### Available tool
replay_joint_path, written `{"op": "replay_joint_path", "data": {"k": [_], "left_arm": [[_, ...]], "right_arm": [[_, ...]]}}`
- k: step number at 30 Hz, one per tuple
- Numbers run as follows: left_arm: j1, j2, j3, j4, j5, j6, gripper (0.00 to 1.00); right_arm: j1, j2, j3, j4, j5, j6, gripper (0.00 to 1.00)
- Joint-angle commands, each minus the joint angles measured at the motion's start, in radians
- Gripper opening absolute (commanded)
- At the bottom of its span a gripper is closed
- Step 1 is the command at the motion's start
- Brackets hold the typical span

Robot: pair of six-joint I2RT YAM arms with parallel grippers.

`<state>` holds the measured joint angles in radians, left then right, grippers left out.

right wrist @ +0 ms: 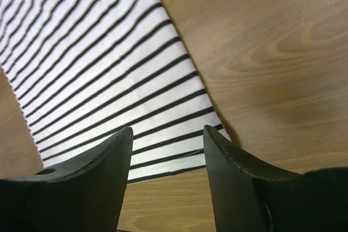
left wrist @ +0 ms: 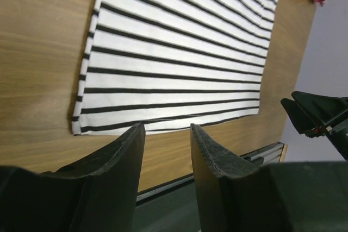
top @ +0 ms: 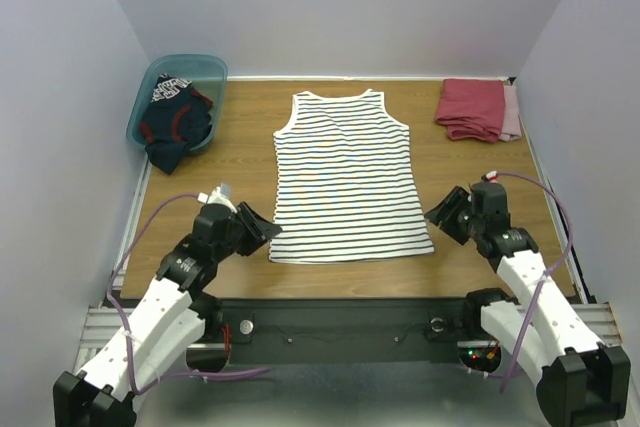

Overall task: Fold and stack the tank tops
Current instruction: Flatten the tank top out, then fold the tank top

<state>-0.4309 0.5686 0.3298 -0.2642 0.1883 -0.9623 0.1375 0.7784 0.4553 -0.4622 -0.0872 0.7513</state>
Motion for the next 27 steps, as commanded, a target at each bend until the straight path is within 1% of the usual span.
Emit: {"op": "replay_joint_path", "data": {"k": [1,3,4,5,6,7,8,9,10,11,12,14,15,16,17,18,20,22,25,27], "left_arm": [[-0.003,0.035,0.176,-0.047,-0.081,0.091,0.5],[-0.003,0.082,0.227,-0.041,-0.153,0.117,0.51],[-0.002,0.144,0.254,-0.024,-0.177,0.135,0.52],[0.004,0.183,0.309,-0.009,-0.222,0.169,0.52],[0.012,0.226,0.334,0.011,-0.231,0.192,0.53],[0.032,0.323,0.38,0.066,-0.23,0.212,0.54],[0.078,0.379,0.4,0.104,-0.201,0.255,0.54],[0.115,0.44,0.425,0.146,-0.158,0.275,0.53],[0.142,0.58,0.496,0.195,-0.129,0.29,0.51],[0.176,0.655,0.541,0.209,-0.106,0.341,0.5],[0.188,0.801,0.651,0.204,-0.105,0.362,0.45],[0.193,0.933,0.753,0.206,-0.113,0.416,0.43],[0.198,0.997,0.808,0.194,-0.115,0.451,0.42],[0.201,1.096,0.897,0.181,-0.122,0.465,0.41],[0.199,1.137,0.931,0.189,-0.134,0.483,0.41],[0.207,1.178,0.966,0.175,-0.136,0.505,0.42],[0.21,1.287,1.066,0.171,-0.104,0.542,0.45],[0.213,1.381,1.153,0.126,-0.136,0.572,0.49],[0.224,1.454,1.196,0.141,-0.145,0.596,0.52],[0.227,1.475,1.198,0.175,-0.125,0.611,0.53]], "right_arm": [[-0.004,0.031,0.107,-0.003,-0.038,-0.038,0.6],[0.019,0.061,0.12,0.026,-0.087,-0.038,0.59],[0.043,0.079,0.125,0.046,-0.088,-0.017,0.59],[0.121,0.109,0.135,0.084,-0.057,-0.004,0.58],[0.175,0.134,0.147,0.097,-0.025,0.009,0.58],[0.235,0.157,0.167,0.112,0.018,0.035,0.57],[0.364,0.22,0.213,0.118,0.12,0.045,0.57],[0.42,0.255,0.242,0.125,0.154,0.052,0.57],[0.469,0.29,0.27,0.137,0.179,0.062,0.57],[0.55,0.371,0.325,0.143,0.217,0.062,0.55],[0.586,0.405,0.353,0.151,0.239,0.06,0.54],[0.675,0.479,0.403,0.171,0.27,0.057,0.53],[0.694,0.511,0.449,0.181,0.28,0.057,0.51],[0.715,0.577,0.474,0.195,0.288,0.051,0.49],[0.756,0.606,0.497,0.2,0.294,0.048,0.48],[0.772,0.642,0.544,0.204,0.303,0.045,0.46],[0.818,0.729,0.586,0.212,0.311,0.037,0.45],[0.843,0.775,0.643,0.217,0.31,0.026,0.45],[0.887,0.86,0.693,0.218,0.317,0.013,0.45],[0.896,0.877,0.706,0.22,0.317,0.01,0.45]]}}
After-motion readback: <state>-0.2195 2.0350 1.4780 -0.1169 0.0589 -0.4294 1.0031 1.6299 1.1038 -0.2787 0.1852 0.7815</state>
